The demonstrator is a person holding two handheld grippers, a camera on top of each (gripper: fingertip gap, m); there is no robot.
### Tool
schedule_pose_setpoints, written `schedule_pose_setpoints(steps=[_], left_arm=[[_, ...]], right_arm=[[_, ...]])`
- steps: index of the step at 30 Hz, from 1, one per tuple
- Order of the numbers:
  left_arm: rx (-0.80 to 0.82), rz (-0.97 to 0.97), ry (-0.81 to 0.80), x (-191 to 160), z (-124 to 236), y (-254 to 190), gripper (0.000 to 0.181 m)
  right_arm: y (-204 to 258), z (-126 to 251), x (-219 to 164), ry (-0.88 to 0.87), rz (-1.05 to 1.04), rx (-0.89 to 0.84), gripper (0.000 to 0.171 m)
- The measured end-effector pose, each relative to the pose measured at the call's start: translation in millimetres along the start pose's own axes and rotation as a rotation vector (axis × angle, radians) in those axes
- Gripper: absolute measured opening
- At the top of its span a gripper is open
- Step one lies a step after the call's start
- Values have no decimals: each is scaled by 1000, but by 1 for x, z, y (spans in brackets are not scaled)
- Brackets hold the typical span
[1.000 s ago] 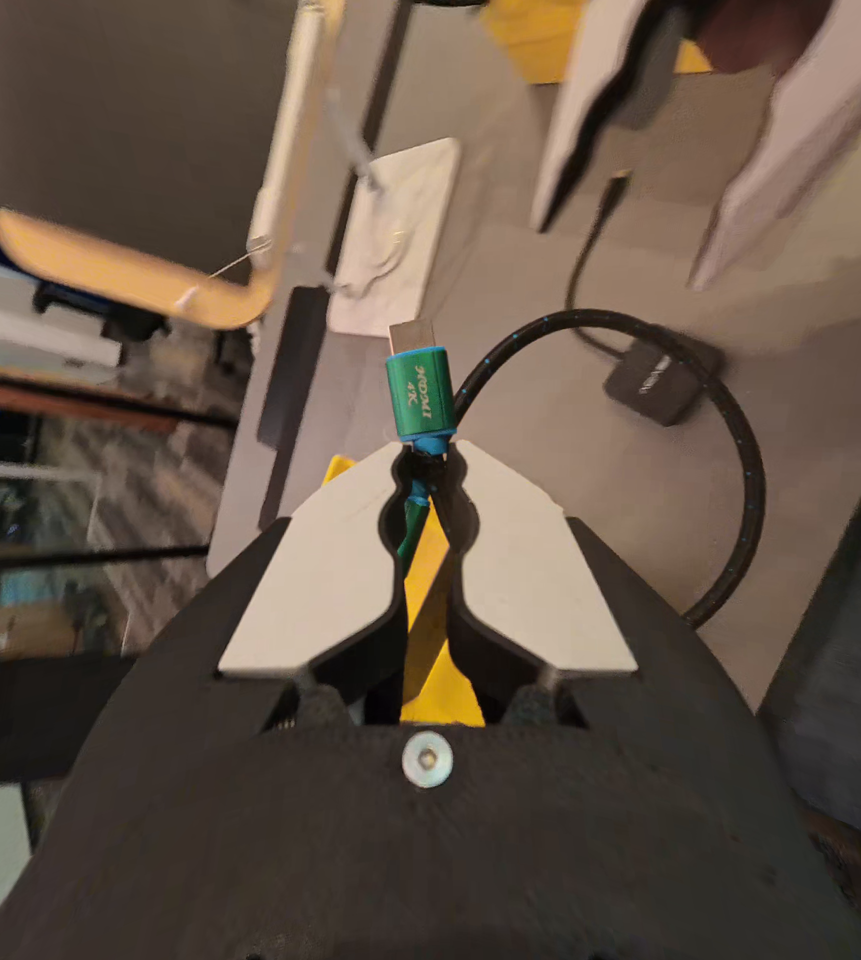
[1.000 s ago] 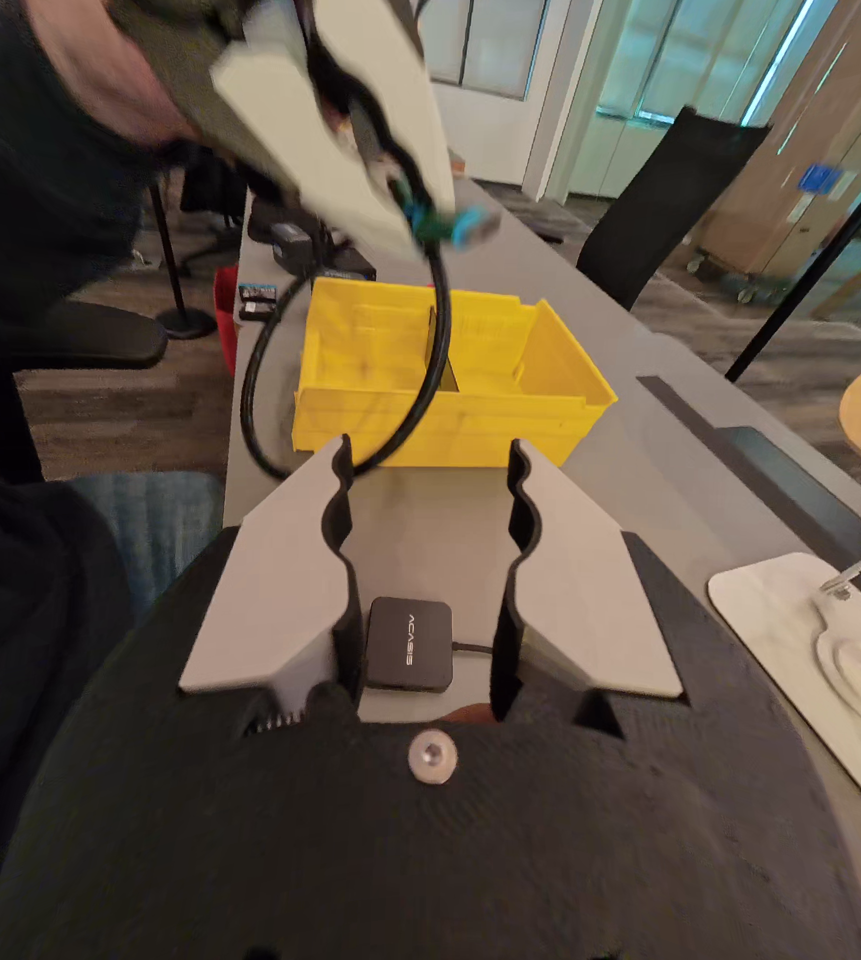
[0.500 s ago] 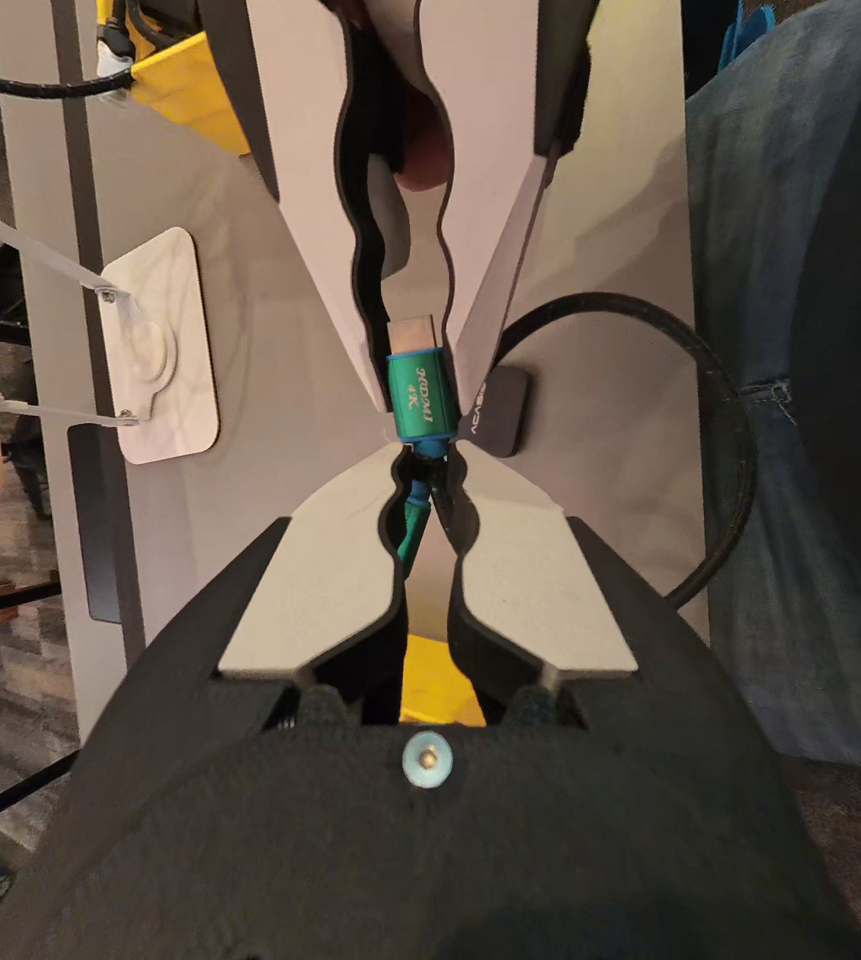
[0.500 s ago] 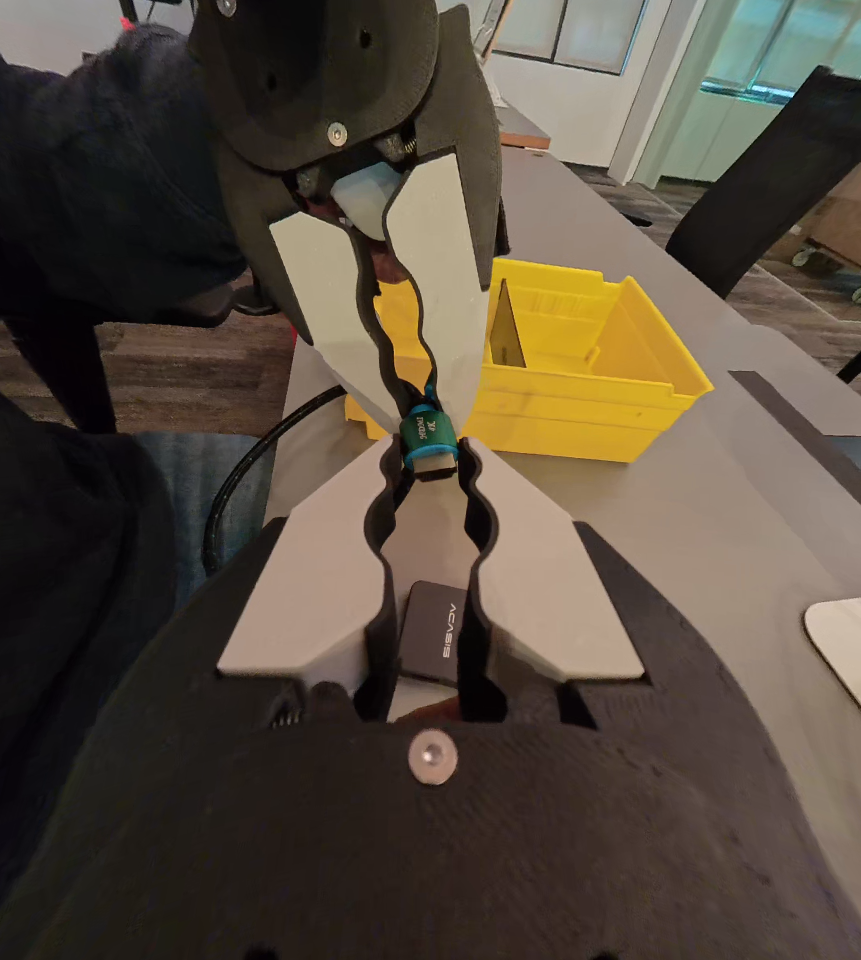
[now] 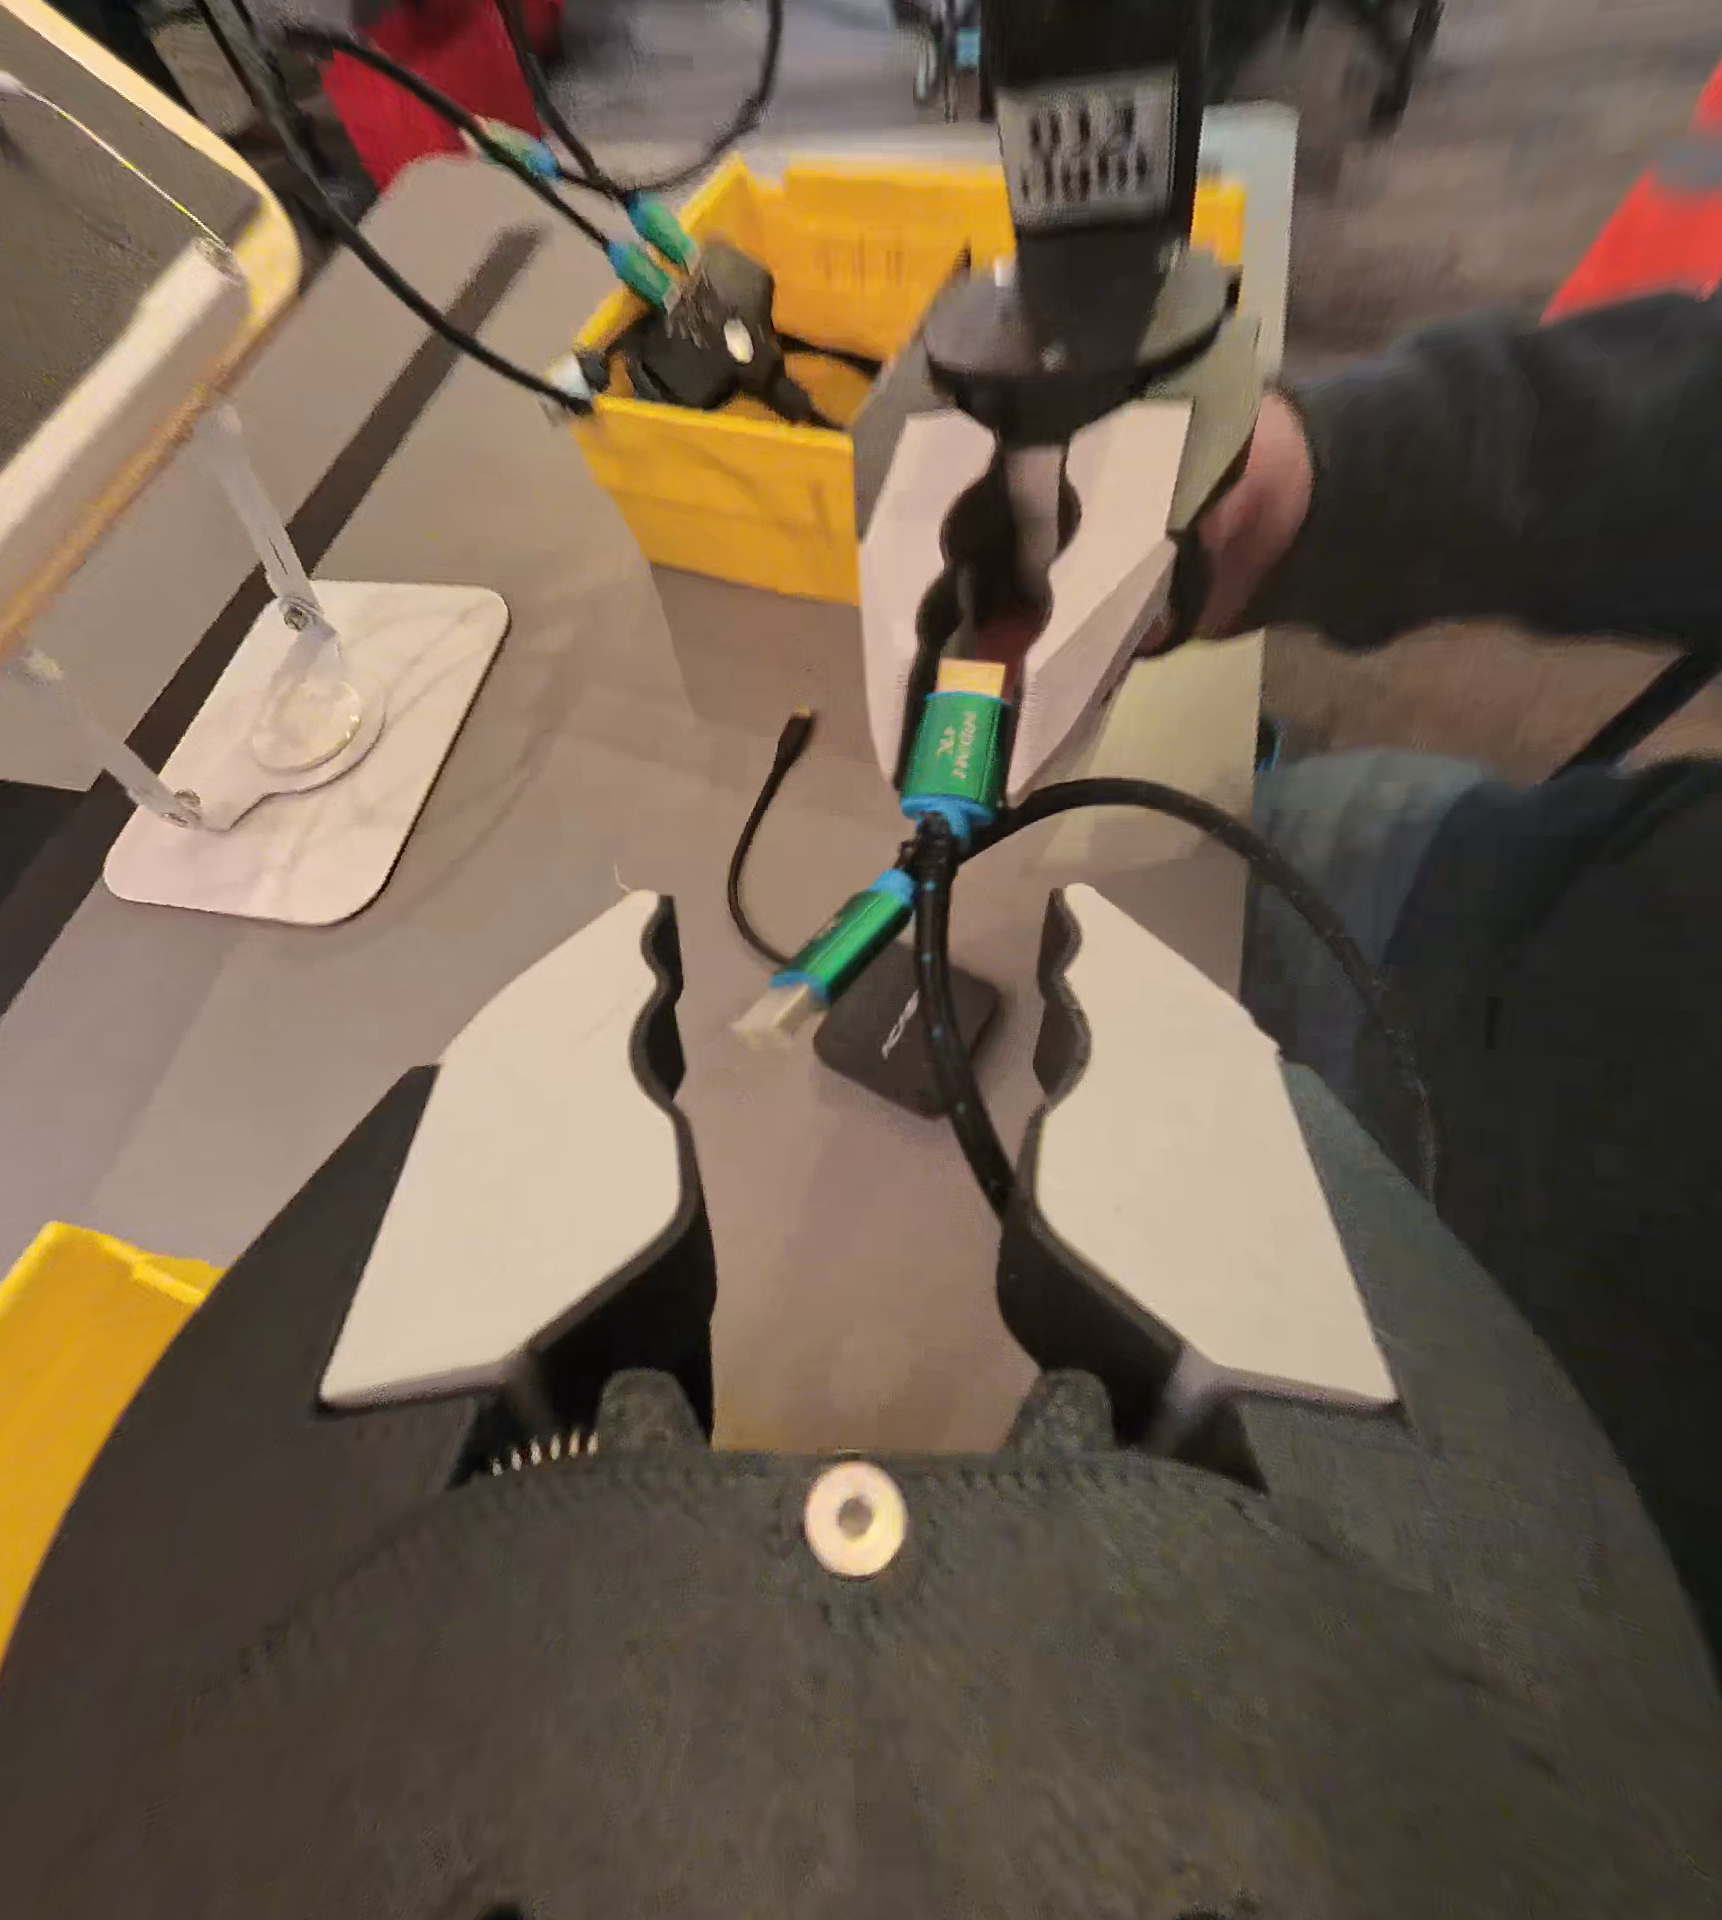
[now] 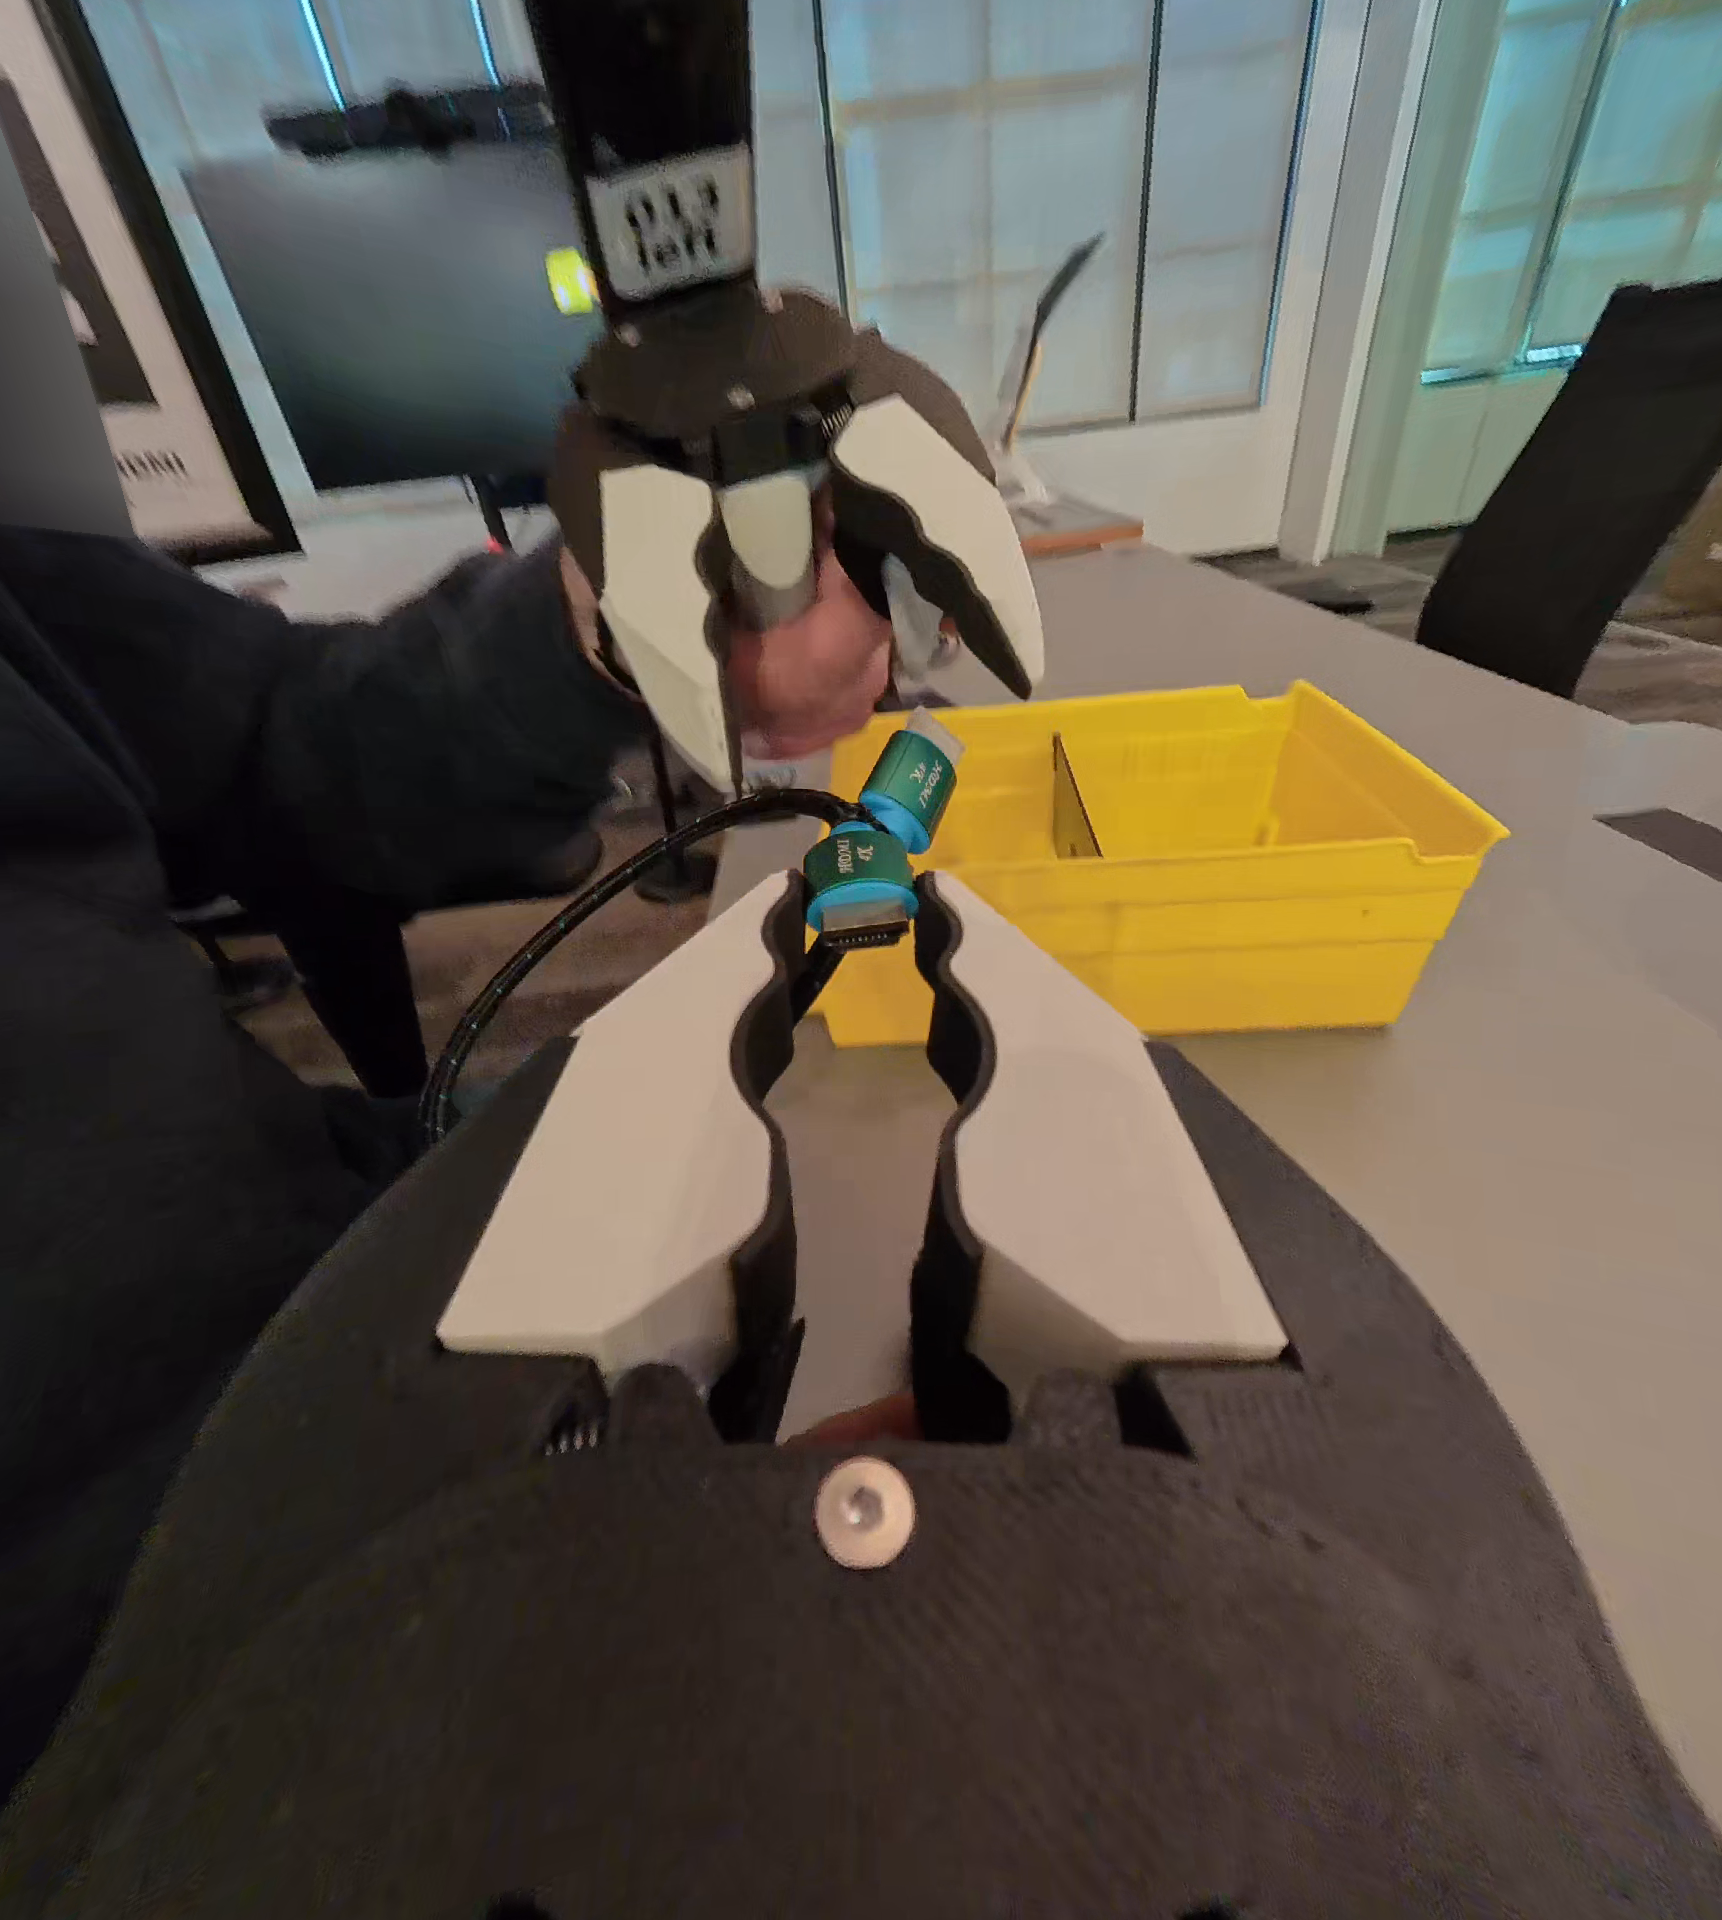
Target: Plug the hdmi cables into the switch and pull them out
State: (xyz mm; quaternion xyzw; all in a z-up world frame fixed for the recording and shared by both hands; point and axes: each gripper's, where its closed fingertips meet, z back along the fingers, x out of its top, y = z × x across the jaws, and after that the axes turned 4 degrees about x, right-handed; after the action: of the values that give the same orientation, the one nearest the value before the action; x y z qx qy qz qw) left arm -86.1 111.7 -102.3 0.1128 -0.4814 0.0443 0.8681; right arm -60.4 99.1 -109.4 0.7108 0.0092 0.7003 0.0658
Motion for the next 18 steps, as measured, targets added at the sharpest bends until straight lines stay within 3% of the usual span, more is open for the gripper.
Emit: schedule_pose_setpoints(steps=[2, 6, 9, 12, 18], left_arm=[[-42, 88, -99, 7, 14, 4, 68], [-154, 344, -397, 19, 47, 23, 54], [-146, 451, -440, 4, 49, 35, 39], [-139, 374, -364, 1, 28, 17, 51], [-135, 346, -400, 16, -17, -17, 77]], right_arm=[[4, 2, 13, -82, -26, 35, 18], [10, 10, 42, -255, -77, 86, 18], [14, 19, 60, -356, -93, 116, 18], [13, 18, 62, -370, -107, 119, 19], [17, -2, 45, -296, -138, 147, 18]])
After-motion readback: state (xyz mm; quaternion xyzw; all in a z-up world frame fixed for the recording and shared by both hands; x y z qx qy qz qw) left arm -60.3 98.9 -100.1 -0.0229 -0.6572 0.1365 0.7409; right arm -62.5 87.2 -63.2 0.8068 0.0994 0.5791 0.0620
